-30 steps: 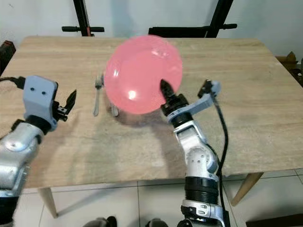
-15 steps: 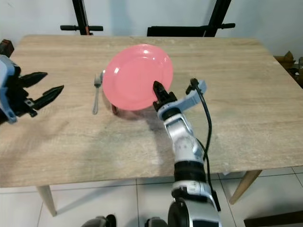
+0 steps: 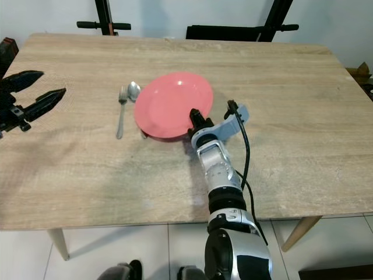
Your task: Setting the table
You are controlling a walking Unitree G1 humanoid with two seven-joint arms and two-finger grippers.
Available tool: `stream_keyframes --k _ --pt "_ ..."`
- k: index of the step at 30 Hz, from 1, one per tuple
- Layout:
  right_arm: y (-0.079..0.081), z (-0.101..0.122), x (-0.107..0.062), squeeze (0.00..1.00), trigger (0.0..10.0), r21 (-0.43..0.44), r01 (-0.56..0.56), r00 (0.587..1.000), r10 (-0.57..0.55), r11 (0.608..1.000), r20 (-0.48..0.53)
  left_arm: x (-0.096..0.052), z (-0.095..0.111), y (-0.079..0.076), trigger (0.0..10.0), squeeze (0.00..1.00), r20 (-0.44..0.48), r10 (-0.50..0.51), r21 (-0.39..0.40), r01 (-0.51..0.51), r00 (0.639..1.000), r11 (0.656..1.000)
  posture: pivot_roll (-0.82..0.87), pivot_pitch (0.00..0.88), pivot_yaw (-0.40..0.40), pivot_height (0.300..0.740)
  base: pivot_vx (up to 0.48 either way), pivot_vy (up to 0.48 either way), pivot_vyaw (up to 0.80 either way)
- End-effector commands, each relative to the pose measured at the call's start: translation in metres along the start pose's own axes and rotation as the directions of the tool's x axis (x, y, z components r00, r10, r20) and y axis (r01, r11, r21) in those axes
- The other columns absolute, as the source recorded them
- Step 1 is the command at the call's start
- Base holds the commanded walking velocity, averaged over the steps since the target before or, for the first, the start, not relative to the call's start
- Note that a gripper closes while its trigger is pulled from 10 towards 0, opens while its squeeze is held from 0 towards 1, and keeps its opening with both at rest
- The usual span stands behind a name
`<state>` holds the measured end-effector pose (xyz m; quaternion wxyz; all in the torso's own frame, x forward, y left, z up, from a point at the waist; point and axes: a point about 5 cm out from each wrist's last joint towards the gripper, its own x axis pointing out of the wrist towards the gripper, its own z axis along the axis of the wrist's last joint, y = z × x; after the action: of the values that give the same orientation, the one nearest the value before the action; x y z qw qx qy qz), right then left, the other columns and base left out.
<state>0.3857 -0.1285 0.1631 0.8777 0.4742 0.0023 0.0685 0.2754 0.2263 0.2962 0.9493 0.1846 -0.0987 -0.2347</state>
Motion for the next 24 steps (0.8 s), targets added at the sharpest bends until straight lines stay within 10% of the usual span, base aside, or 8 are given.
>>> stream_keyframes --k 1,22,23,24 --pt "-0.001 0.01 -0.002 0.0 10.0 0.04 -0.026 0.999 0.024 0.999 0.037 -0.001 -0.007 -0.003 10.0 0.0 -0.024 -0.01 -0.031 0.009 1.0 0.999 0.08 0.102 0.051 0.74 0.0 0.0 0.0" --pt "-0.024 0.02 -0.011 0.0 10.0 0.019 0.003 0.997 -0.005 1.0 0.072 0.016 -0.016 -0.017 10.0 0.0 -0.016 -0.045 -0.088 0.044 0.999 0.995 0.05 0.079 0.073 0.74 0.0 0.0 0.0" --pt "-0.024 0.019 -0.011 0.14 10.0 0.019 0.003 0.998 -0.005 1.0 0.069 0.016 -0.017 -0.017 10.0 0.0 -0.016 -0.044 -0.089 0.043 0.999 0.995 0.05 0.078 0.073 0.74 0.0 0.0 0.0" --pt "-0.024 0.018 -0.011 0.83 10.0 0.016 0.005 0.998 -0.006 1.0 0.068 0.016 -0.017 -0.018 10.0 0.0 -0.017 -0.043 -0.09 0.042 0.999 0.995 0.05 0.078 0.073 0.74 0.0 0.0 0.0"
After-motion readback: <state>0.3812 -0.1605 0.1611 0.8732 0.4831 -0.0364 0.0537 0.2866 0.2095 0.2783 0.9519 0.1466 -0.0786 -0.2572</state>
